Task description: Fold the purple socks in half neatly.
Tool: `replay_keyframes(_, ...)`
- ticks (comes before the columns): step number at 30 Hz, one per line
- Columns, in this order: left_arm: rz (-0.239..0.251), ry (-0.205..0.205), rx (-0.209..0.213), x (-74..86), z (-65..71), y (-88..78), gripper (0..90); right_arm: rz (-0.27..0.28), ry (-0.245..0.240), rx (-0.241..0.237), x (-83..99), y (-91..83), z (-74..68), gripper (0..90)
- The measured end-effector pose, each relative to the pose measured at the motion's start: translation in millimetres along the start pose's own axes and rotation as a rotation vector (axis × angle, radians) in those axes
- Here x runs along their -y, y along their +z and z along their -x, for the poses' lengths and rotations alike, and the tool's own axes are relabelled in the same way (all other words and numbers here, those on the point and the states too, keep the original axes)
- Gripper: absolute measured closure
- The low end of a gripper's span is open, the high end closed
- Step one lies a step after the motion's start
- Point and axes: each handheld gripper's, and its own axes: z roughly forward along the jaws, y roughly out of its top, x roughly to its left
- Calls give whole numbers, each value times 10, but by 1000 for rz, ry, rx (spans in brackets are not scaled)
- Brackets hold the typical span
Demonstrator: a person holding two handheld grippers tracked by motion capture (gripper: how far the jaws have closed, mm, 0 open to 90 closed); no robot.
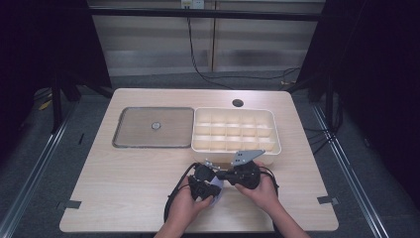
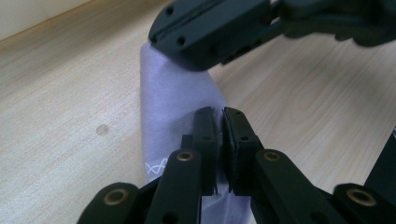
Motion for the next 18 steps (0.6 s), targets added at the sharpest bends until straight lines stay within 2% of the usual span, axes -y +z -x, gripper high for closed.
replay_keyframes(3, 2, 4, -4, 4, 5, -1, 842, -32, -15, 6, 24, 63, -9, 900)
replay_keyframes(6, 6, 11, -10, 9, 12, -1, 841, -46, 5, 1, 66, 107, 15, 900)
replay_keyframes(8, 11, 12, -13, 11, 20, 2, 841, -66, -8, 8, 91, 137, 17, 900)
replay_keyframes(18, 12, 7, -8, 8, 24, -3, 828, -51, 21, -12, 148, 160, 50, 900)
